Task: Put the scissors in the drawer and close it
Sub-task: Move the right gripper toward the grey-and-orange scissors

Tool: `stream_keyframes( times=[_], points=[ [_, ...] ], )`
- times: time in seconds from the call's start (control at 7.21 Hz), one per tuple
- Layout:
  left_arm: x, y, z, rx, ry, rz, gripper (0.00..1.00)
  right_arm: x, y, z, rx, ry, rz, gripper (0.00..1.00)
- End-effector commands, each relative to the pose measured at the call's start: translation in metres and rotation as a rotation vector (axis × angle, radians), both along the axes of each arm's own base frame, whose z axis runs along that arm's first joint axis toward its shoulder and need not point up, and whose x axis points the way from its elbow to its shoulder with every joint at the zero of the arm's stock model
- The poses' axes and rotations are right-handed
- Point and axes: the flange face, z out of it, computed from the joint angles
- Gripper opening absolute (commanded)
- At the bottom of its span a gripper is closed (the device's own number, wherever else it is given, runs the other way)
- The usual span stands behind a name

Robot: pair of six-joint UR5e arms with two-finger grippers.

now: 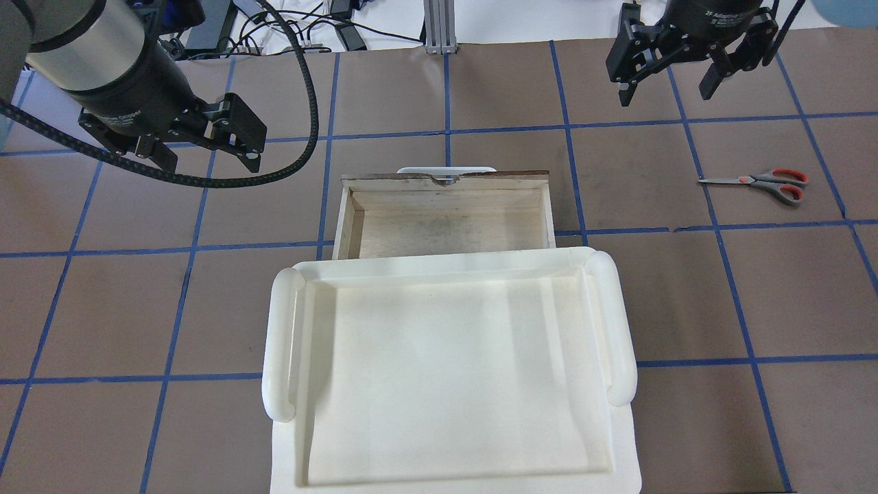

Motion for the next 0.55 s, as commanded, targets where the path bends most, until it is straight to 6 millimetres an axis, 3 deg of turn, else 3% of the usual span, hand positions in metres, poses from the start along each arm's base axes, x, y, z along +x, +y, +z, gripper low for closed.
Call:
stream_keyframes(
  times=[0.0,0.42],
  points=[
    [0.0,0.0,0.0,0.0,0.0,0.0,1.0,-0.0003,0.0005,-0.0036,0.008,0.0,0.003,1.0],
    [0.0,0.0,0.0,0.0,0.0,0.0,1.0,-0.0028,-0.0005,-0.0045,0.01,0.0,0.027,1.0]
  ],
)
